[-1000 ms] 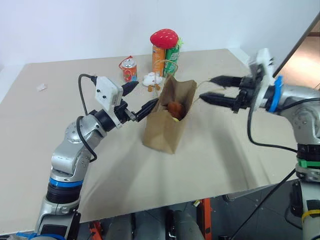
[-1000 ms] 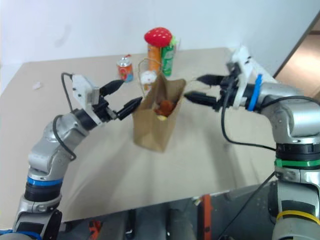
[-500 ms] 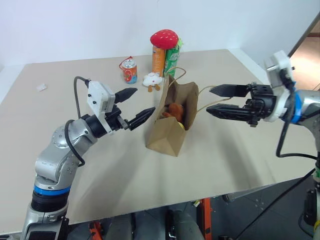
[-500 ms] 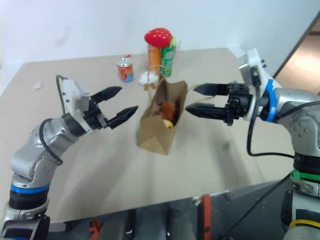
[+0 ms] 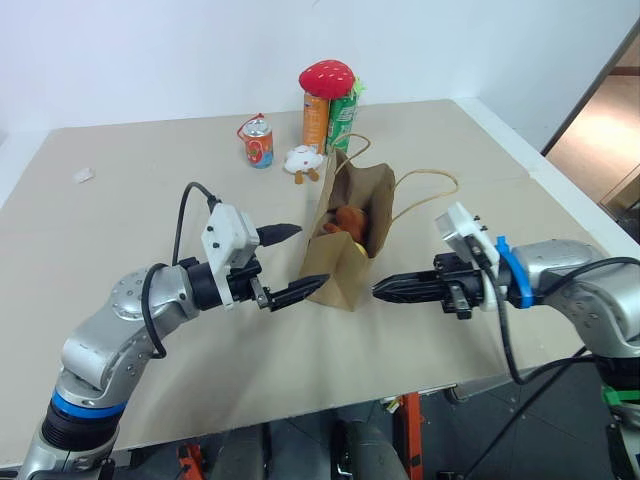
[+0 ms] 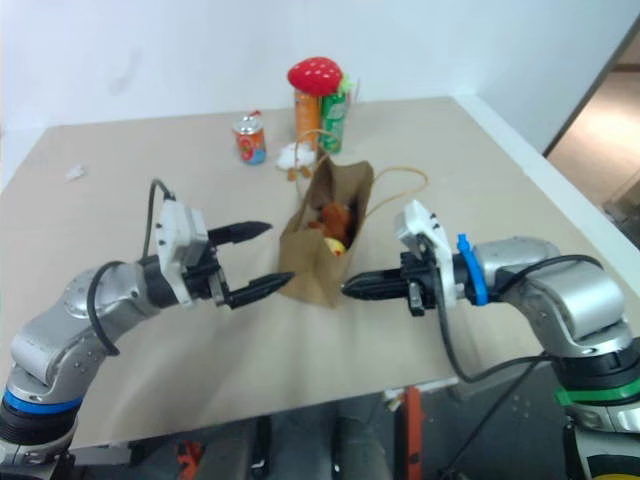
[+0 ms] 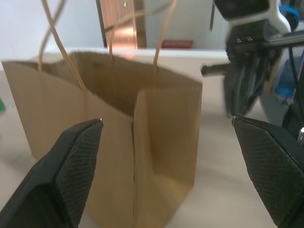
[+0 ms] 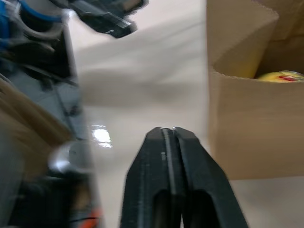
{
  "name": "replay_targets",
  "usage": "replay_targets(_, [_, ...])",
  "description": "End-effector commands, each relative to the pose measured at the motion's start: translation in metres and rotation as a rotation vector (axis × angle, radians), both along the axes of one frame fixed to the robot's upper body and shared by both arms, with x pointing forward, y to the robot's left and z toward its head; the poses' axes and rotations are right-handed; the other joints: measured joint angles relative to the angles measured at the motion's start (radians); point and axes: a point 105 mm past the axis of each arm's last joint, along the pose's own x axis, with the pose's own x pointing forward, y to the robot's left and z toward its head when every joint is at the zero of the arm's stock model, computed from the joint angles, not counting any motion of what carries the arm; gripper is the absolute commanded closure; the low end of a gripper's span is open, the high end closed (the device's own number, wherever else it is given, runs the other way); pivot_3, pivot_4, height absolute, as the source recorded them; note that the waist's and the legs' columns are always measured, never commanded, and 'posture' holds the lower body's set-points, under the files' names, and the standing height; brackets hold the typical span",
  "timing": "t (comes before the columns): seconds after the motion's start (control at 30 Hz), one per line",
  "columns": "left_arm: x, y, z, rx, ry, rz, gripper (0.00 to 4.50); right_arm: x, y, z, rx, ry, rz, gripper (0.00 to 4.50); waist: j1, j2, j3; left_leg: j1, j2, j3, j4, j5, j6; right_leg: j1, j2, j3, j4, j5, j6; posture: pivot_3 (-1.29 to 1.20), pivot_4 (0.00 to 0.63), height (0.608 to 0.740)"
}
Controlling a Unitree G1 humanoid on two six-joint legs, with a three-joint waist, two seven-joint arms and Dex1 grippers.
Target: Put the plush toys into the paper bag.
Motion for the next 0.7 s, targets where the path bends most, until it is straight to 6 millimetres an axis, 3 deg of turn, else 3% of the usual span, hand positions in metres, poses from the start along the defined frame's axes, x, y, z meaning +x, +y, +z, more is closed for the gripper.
replay_targets(0.03, [0.0,-0.009,-0.013,0.053,-0.025,0.012,0.0,0.021,0.003,-0.001,-0.023,-0.149,-0.038,4.12,0.0,0.0,0.0,0.0,0.0,0.0,0.0,0.0,0.0,0.0,0.0,0.0,0.0,0.0,0.0,0.0,0.15,0.74])
replay_targets(0.2, [0.005,-0.016,-0.013,0.056,-0.044,0.037,0.0,0.025,0.004,-0.004,-0.033,-0.182,-0.028,4.12,0.001,0.0,0.0,-0.001,0.0,0.0,0.0,0.0,0.0,0.0,0.0,0.001,0.0,0.0,0.0,0.0,0.15,0.74])
replay_targets(0.43, [0.012,-0.025,0.004,-0.036,-0.059,0.064,0.0,0.022,0.027,-0.008,-0.013,-0.205,0.031,4.12,0.001,0.0,0.0,0.0,0.001,-0.003,0.0,0.0,0.0,0.0,0.004,0.001,0.0,0.0,0.0,0.0,0.15,0.74])
replay_targets(0.7, [0.013,-0.028,-0.002,0.016,-0.053,0.073,0.0,0.025,0.044,-0.008,0.008,-0.232,0.05,4.12,0.0,0.0,0.0,0.0,0.001,-0.003,0.0,0.0,0.0,0.0,0.005,0.003,0.001,0.0,0.0,0.0,0.15,0.74])
